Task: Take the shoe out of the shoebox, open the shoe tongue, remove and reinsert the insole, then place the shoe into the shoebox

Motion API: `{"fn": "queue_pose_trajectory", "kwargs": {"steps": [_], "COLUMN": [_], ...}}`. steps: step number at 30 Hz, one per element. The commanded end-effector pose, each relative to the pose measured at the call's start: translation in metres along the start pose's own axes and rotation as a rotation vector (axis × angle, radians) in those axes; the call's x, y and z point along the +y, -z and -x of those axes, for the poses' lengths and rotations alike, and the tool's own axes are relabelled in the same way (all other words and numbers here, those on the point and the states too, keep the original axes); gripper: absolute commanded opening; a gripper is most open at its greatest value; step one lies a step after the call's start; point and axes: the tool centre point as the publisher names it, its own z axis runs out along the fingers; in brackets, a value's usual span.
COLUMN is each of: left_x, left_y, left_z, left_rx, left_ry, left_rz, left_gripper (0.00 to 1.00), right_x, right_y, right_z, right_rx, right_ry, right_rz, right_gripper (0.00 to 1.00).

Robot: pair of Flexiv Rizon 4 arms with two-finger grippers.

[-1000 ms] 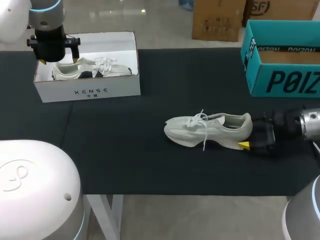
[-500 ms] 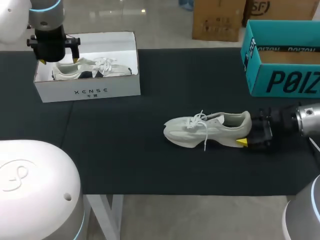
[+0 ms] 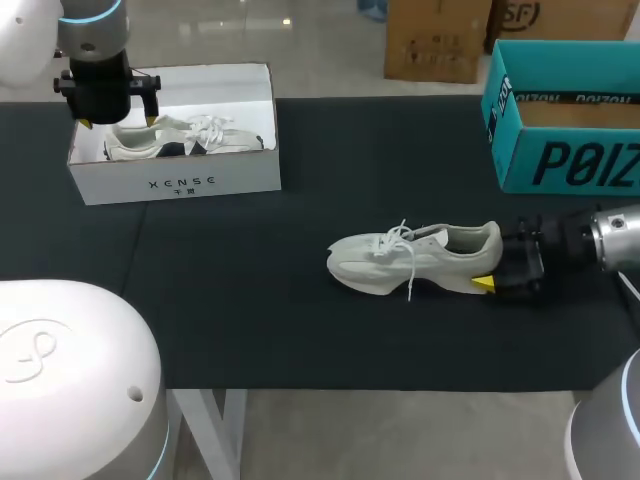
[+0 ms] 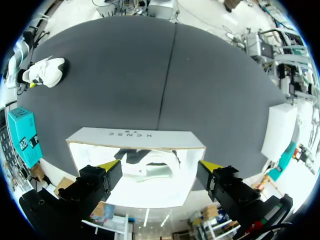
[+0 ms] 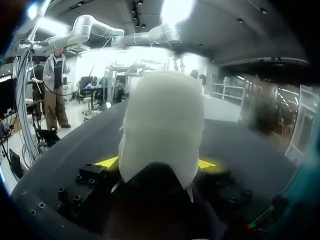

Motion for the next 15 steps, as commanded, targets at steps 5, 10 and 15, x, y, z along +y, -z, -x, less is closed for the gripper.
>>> {"fn": "queue_pose_trajectory", "kwargs": {"steps": [5,10,15], "left_x": [-0.002,-0.023,-0.048], "left_y": [0.005,0.021,0.024], "left_z": [0.012,0.079,0.132], "left_rx": [-0.029,-0.134,-0.175], "left_ry": [-0.018,-0.106,-0.201], "left_rz": [0.001,-0.018,-0.053], "left_gripper": [1.00,1.00,1.00], "right_x": [-0.004,-0.004,-0.004], "right_y": [-0.004,-0.004,-0.004], "right_z": [0.002,0.002,0.002], "right_rx": [0.001,0.001,0.001], "right_ry": [0.000,0.000,0.000], "right_rz": [-0.003,-0.003,-0.003], "right_gripper": [0.00,0.00,0.00]}}
